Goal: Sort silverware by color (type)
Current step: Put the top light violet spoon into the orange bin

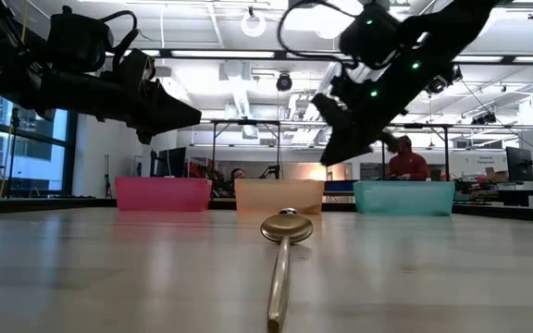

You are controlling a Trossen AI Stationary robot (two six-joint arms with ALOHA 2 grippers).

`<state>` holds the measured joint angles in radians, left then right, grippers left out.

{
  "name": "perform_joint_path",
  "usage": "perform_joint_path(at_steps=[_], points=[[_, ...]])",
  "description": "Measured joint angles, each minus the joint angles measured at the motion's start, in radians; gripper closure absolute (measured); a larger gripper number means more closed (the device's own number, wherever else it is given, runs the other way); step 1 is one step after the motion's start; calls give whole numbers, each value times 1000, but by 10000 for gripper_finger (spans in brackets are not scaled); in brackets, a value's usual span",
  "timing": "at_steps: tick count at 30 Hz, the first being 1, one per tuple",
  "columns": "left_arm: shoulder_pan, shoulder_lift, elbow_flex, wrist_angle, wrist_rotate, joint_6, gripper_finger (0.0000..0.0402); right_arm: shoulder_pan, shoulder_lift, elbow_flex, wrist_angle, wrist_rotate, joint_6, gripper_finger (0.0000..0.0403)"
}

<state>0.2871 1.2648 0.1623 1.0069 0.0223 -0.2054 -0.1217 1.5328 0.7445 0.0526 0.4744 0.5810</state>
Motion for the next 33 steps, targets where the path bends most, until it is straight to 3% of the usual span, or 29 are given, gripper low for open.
perform_joint_path(at_steps=[4,12,17,26,33], points=[[0,0,0,0,0,0,330,24,119,66,10,18,63,370],[0,0,0,-2,0,0,330,25,321,219,-16,18,183,274],[0,0,0,-14,0,0,330,24,404,297,-85,-21,231,246],[0,0,0,-23,0,16,330,20,457,355,-177,-22,257,265],[0,0,0,-27,0,17,330,15,475,357,-169,-14,221,316]])
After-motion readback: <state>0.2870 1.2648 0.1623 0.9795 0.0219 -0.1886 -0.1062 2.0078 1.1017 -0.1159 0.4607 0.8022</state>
